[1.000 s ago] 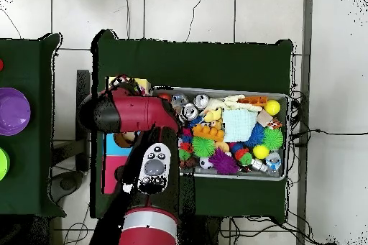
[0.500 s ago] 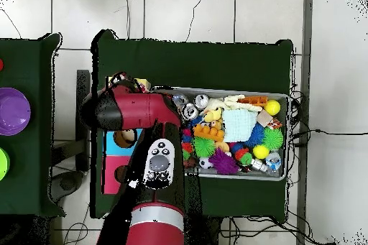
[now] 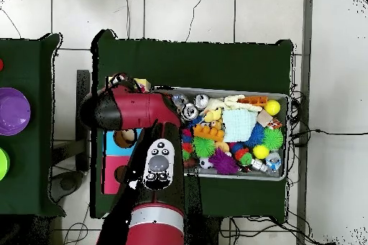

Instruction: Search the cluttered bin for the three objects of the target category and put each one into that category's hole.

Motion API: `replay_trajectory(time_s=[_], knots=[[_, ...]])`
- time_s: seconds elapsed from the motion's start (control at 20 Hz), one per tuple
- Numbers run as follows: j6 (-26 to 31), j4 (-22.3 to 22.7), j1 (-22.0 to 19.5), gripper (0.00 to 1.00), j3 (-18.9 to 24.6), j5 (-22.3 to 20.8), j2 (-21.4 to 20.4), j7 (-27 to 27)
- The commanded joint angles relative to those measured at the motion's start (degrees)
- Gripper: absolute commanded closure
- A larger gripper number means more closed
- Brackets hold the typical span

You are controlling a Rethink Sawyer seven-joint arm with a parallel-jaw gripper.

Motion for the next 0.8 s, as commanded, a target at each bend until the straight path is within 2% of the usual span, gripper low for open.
replay_trajectory(time_s=[0.05,0.45,0.8], knots=[[10.62,6.72,-1.23,1.00,4.44,-2.26,1.03,-2.75],[11.38,10.64,-0.57,1.00,4.14,-2.87,-1.49,-2.57],[9.65,10.64,-1.60,1.00,5.49,-3.03,-0.42,-3.21]])
